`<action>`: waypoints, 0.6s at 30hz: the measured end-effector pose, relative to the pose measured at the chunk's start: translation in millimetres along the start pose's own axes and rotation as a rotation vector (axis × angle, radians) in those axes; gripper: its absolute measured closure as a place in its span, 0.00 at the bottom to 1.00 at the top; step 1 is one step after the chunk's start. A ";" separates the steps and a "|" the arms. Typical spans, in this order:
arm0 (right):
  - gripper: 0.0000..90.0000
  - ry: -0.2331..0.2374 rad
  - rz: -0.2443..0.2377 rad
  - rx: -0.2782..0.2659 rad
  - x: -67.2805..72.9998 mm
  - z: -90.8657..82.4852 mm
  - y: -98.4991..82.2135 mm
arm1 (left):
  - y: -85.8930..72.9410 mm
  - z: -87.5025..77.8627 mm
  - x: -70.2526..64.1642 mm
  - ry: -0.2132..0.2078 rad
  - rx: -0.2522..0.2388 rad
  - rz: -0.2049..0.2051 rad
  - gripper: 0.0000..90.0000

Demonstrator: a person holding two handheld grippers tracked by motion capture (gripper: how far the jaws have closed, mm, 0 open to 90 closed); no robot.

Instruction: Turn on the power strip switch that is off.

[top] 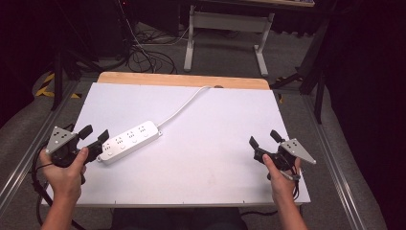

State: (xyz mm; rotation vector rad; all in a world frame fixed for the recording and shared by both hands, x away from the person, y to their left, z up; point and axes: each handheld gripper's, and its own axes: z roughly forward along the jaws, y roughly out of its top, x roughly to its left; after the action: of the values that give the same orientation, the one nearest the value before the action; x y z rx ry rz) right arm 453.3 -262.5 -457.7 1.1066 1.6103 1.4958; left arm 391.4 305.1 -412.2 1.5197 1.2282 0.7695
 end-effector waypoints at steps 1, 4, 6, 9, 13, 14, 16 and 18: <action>0.13 0.000 -0.001 0.000 0.2 0.0 -0.1 | -0.1 -0.2 0.1 -0.003 0.000 0.001 0.38; 0.13 0.002 -0.001 0.001 0.3 0.2 -0.2 | -0.2 -0.5 0.7 -0.007 0.001 0.001 0.36; 0.13 0.001 -0.005 0.002 0.2 0.4 -0.3 | -0.3 0.0 1.4 -0.011 0.002 -0.004 0.30; 0.13 0.000 -0.006 0.004 0.3 0.6 -0.4 | -0.4 0.1 1.6 -0.004 -0.001 -0.003 0.20; 0.13 0.001 -0.004 0.005 0.4 0.7 -0.5 | -1.3 -0.5 1.2 0.004 -0.008 0.001 0.00; 0.13 0.001 -0.004 0.004 0.5 0.7 -0.5 | -1.3 -0.8 1.1 0.003 -0.008 0.000 0.02; 0.13 -0.001 -0.005 0.005 0.5 0.5 -0.5 | -1.6 -0.8 0.9 0.006 -0.009 0.002 0.04; 0.13 0.000 -0.005 0.005 0.7 0.5 -0.5 | -2.0 -0.5 0.9 0.003 -0.009 0.004 0.02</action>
State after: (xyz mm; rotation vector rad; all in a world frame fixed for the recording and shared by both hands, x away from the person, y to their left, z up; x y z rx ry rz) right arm 453.4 -261.7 -458.2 1.1051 1.6166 1.4893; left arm 390.6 306.1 -414.0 1.5147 1.2232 0.7787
